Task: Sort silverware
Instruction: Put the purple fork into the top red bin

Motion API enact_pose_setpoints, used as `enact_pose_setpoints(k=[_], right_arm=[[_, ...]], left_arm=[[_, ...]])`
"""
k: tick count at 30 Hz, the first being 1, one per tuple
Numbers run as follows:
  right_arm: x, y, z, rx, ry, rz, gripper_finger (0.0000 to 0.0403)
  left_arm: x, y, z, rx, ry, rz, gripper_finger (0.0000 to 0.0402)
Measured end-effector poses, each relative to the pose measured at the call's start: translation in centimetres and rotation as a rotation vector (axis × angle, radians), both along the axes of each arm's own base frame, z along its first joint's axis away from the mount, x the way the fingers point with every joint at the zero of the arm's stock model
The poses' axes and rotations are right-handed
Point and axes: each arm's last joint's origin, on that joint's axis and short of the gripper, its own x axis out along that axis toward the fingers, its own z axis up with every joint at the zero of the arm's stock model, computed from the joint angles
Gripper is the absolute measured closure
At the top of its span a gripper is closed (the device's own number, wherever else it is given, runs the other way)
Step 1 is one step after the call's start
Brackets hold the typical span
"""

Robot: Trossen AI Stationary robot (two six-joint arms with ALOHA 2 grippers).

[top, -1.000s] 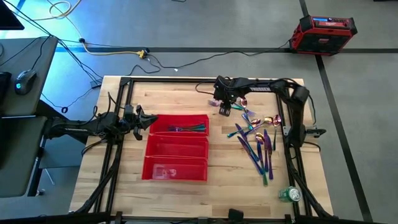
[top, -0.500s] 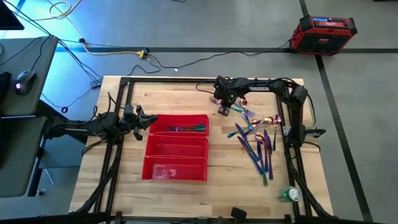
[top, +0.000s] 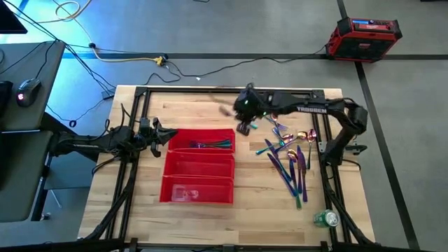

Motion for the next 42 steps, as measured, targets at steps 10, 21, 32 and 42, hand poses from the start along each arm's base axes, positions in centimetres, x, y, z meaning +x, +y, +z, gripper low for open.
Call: enact_pose_setpoints(k=[10, 21, 32, 42], right_arm=[[8.1, 3.7, 0.6, 0.024, -0.094, 0.112, 0.0403], [12.6, 3.7, -5.4, 0.109, 0.126, 0.177, 0.0401], [12.9, 4.2, -5.5, 0.105, 0.128, 0.211, 0.0325], [10.1, 6.4, 3.9, 0.046, 0.129, 0.402, 0.0307]], left_arm=[[0.0, 0.1, 0.1, 0.012, -0.003, 0.023, 0.0401], [0.0, -0.1, 0.0, -0.001, 0.0, -0.017, 0.0401], [0.0, -0.1, 0.0, -0.001, 0.002, -0.02, 0.0401], [0.0, -0.1, 0.0, -0.004, 0.0, -0.049, 0.0401]])
